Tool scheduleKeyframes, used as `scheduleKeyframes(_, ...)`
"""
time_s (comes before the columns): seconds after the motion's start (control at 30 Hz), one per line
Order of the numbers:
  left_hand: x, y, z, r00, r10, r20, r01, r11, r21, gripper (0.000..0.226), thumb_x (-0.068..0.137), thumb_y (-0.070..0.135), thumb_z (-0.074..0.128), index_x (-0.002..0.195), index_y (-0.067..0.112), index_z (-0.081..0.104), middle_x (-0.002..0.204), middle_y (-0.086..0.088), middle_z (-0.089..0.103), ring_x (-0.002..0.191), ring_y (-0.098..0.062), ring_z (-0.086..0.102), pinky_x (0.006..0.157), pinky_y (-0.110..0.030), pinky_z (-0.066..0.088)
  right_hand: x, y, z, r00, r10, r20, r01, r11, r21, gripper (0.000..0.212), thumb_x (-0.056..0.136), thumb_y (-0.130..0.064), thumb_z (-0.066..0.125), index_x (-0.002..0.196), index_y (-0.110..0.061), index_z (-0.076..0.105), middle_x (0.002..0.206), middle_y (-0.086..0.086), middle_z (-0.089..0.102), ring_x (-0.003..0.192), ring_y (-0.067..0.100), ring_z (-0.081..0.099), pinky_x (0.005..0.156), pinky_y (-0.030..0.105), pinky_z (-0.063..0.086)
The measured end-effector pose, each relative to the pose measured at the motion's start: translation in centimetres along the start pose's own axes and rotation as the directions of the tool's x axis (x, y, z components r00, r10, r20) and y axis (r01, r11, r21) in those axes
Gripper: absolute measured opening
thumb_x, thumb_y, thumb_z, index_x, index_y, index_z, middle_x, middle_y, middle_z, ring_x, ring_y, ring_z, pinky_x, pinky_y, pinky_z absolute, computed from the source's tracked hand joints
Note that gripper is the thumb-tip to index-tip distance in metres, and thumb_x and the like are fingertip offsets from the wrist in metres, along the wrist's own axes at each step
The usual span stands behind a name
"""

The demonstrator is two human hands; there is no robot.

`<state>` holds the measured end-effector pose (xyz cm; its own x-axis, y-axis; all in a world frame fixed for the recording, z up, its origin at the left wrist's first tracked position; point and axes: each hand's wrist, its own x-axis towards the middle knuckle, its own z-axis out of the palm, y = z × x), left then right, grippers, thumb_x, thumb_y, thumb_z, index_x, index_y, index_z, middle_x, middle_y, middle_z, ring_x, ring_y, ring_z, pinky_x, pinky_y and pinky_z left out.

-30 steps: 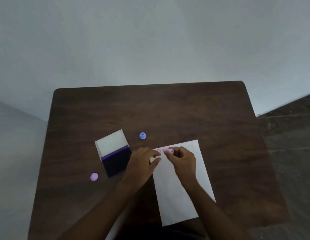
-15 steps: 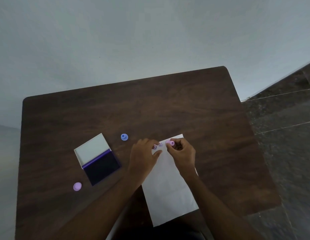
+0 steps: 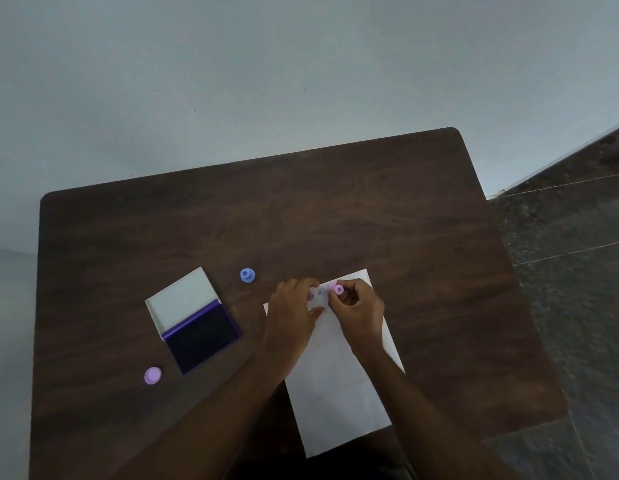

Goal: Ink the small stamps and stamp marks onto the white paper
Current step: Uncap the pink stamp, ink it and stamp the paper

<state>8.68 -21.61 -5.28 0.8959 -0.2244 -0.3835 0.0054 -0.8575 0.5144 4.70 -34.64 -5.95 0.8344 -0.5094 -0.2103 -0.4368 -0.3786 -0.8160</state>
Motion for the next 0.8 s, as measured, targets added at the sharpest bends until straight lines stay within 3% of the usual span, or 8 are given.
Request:
scheduleKeyframes(0.27, 0.25, 0.13, 0.30, 0.999, -0.032, 0.017, 0.032, 0.999, -0.021, 0.046, 0.082, 0.042, 0.071, 0.124, 0.027, 0.059, 0.128, 0.002, 0.061, 0.114, -0.015, 0.052, 0.097, -0.022, 0.033, 0.04, 0.25, 0.19, 1.000, 0.021, 0.016, -0.020, 0.999, -0.037, 0.020, 0.083, -0.033, 0.069, 0.091, -0.014, 0.069, 0.087, -0.003, 0.070, 0.075, 0.010, 0.062, 0.065, 0.004, 0.044)
scheduleKeyframes(0.67, 0.06, 0.37, -0.02, 1.000, -0.013, -0.002, 0.013, 0.998, -0.063, 0.043, 0.082, 0.038, 0.072, 0.122, 0.024, 0.061, 0.124, 0.001, 0.062, 0.112, -0.016, 0.052, 0.101, -0.029, 0.041, -0.03, -0.06, 0.17, 1.000, 0.026, 0.008, -0.026, 0.999, -0.019, 0.014, 0.084, -0.032, 0.069, 0.088, -0.019, 0.067, 0.082, -0.011, 0.064, 0.070, 0.002, 0.059, 0.064, -0.001, 0.042)
scheduleKeyframes(0.8, 0.02, 0.40, 0.01, 1.000, -0.027, 0.000, 0.027, 0.997, -0.069, 0.044, 0.082, 0.039, 0.073, 0.121, 0.025, 0.061, 0.123, 0.001, 0.062, 0.112, -0.015, 0.052, 0.100, -0.027, 0.039, -0.02, 0.06, 0.26, 0.999, 0.050, 0.016, -0.049, 0.997, -0.053, 0.021, 0.084, -0.035, 0.068, 0.093, -0.016, 0.068, 0.088, -0.008, 0.067, 0.073, 0.005, 0.060, 0.068, 0.006, 0.047)
